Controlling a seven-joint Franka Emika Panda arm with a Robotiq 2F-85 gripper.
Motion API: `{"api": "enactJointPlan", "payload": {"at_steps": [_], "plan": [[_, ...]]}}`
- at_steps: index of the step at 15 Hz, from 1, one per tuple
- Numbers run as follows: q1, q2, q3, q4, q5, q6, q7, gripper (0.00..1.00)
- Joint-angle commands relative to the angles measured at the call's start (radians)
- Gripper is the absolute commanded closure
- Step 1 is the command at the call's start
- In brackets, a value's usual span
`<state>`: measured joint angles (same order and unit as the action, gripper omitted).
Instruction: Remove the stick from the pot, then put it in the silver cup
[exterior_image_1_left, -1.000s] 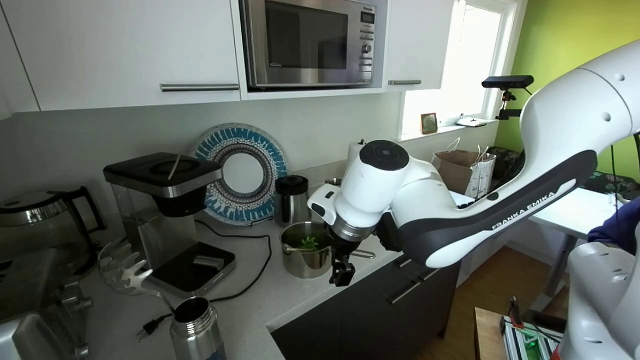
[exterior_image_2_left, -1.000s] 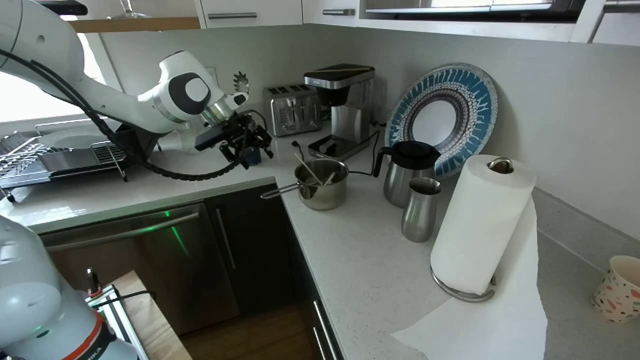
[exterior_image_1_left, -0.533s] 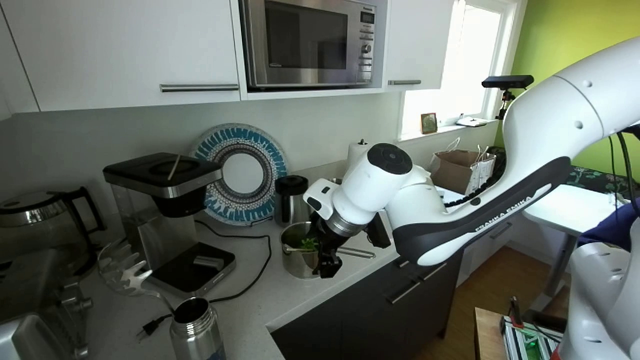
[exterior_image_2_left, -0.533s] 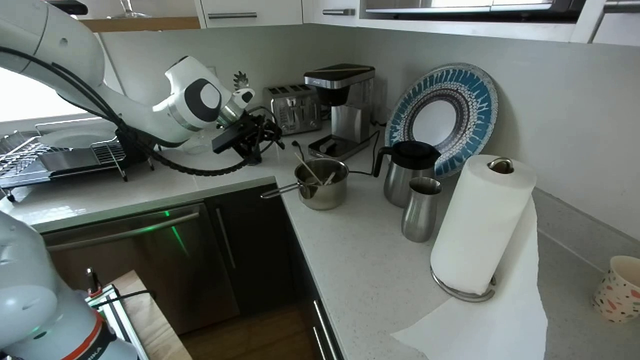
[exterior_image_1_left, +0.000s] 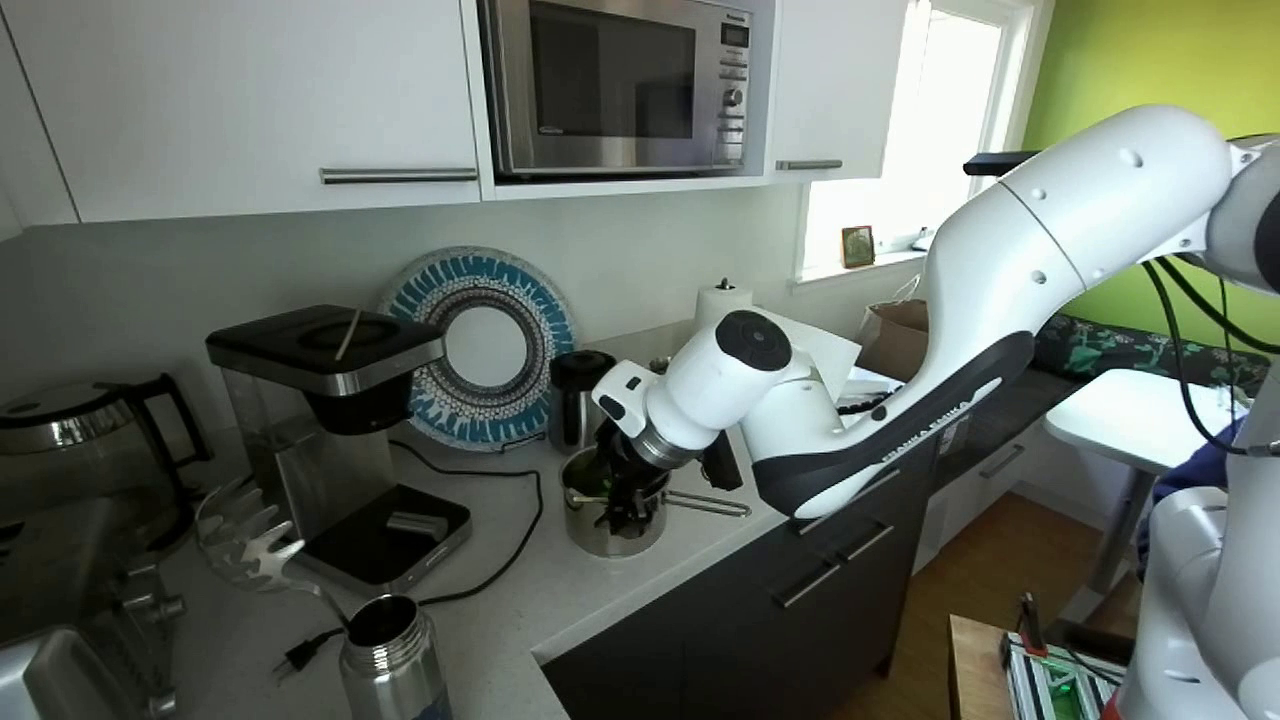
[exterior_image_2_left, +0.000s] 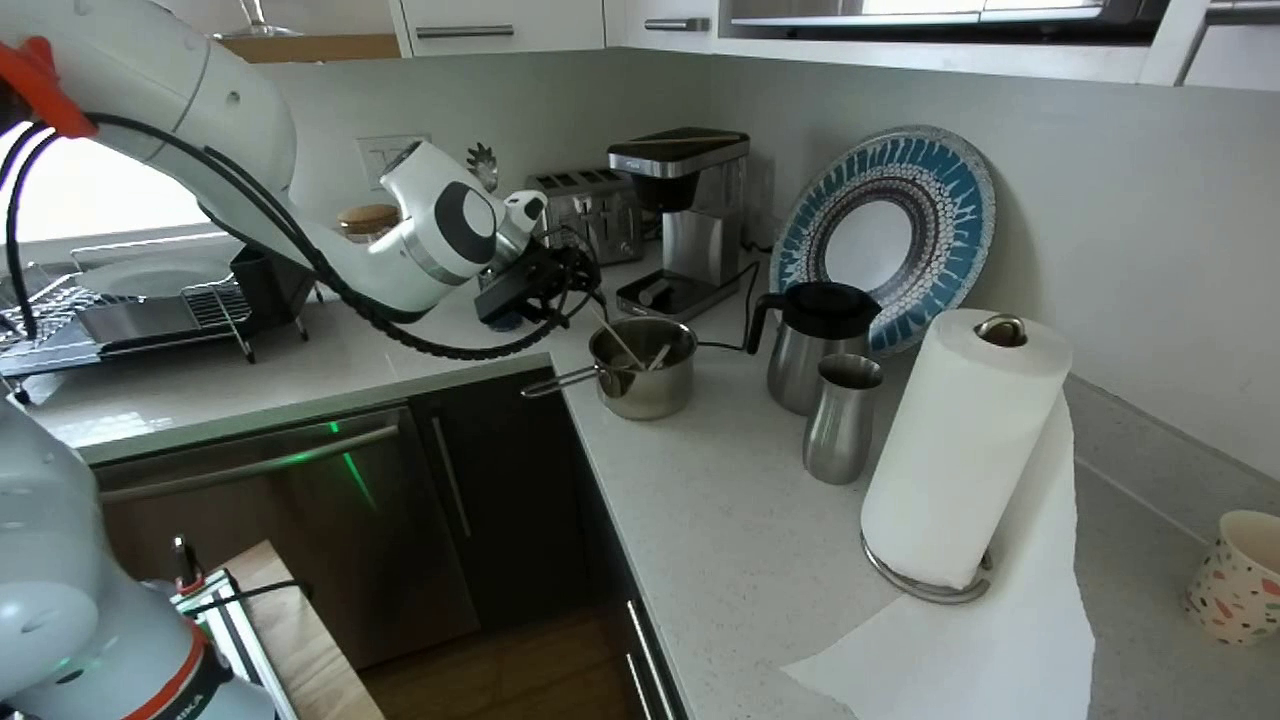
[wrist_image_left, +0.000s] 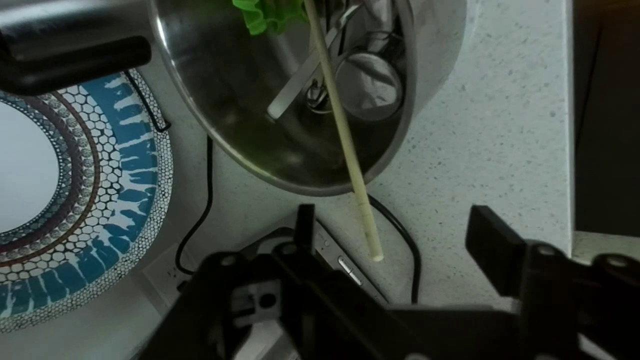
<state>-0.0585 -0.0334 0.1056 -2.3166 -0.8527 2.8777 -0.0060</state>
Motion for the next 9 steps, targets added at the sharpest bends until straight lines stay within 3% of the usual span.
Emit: {"api": "enactJointPlan", "payload": {"at_steps": [1, 7, 9], "plan": [[-0.003, 0.082, -0.001, 0.063, -0.054, 0.050, 0.035, 0.51], [0.004, 0.141, -0.013, 0.137, -0.148, 0.052, 0.077, 0.96], [0.007, 0.117, -0.010, 0.118, -0.151, 0.023, 0.088, 1.00]]}}
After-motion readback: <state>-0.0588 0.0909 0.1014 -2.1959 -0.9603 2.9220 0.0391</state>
